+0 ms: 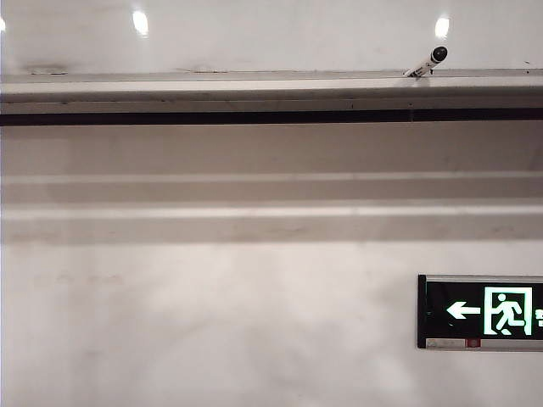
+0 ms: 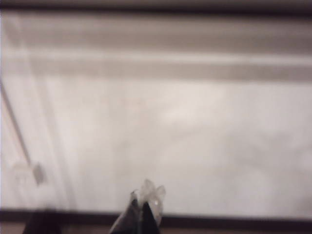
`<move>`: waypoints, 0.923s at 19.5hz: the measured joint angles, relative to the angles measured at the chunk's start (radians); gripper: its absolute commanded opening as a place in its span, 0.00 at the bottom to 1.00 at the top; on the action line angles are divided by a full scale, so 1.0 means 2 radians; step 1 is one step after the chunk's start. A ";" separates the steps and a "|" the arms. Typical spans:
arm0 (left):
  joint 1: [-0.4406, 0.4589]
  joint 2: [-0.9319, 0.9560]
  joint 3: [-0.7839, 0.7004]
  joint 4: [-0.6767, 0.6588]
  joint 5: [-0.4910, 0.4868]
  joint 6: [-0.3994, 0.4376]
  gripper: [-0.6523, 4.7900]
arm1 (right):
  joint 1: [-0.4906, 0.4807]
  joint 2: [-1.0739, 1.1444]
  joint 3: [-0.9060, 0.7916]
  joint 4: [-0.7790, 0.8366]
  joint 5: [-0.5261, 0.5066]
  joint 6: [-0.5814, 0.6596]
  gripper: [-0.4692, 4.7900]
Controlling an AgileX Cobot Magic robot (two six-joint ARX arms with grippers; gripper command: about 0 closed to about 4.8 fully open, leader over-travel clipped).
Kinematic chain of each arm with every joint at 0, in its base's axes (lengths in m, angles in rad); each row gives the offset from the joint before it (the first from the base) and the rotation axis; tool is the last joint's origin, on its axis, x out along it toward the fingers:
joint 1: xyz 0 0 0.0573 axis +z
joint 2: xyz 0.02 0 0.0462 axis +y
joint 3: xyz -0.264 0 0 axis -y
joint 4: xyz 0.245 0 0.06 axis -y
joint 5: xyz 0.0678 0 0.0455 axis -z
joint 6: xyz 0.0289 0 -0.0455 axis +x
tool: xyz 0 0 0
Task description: Wipe the whiteboard clean using the black magnetic whiteboard eraser attached to the whiteboard.
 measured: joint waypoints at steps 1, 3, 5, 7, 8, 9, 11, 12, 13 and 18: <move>0.000 0.000 0.000 -0.010 0.000 0.000 0.11 | 0.000 0.000 0.000 0.000 0.000 0.000 0.14; 0.000 0.000 0.000 -0.010 0.000 0.000 0.12 | 0.000 0.000 0.000 0.000 0.000 0.000 0.14; 0.000 0.000 0.000 -0.008 0.000 0.000 0.17 | 0.000 0.000 0.000 0.000 0.000 0.000 0.14; 0.000 0.000 0.000 -0.008 0.000 0.000 0.17 | 0.000 0.000 0.000 0.000 0.000 0.000 0.14; 0.000 0.000 0.000 -0.008 0.000 0.000 0.17 | 0.000 0.000 0.000 0.000 0.000 0.000 0.14; 0.000 0.000 0.000 -0.008 0.000 0.000 0.17 | 0.000 0.000 0.000 0.000 0.000 0.000 0.14; 0.000 0.000 0.000 -0.008 0.000 0.000 0.17 | 0.000 0.000 0.000 0.000 0.000 0.000 0.14; 0.000 0.000 0.000 -0.008 0.000 0.000 0.17 | 0.000 0.000 0.000 0.000 0.000 0.000 0.14; 0.000 0.000 0.000 -0.008 0.000 0.000 0.17 | 0.000 0.000 0.000 0.000 0.000 0.000 0.14; 0.000 0.000 0.000 -0.008 0.000 0.000 0.17 | -0.002 0.000 -0.009 0.013 0.005 0.000 0.14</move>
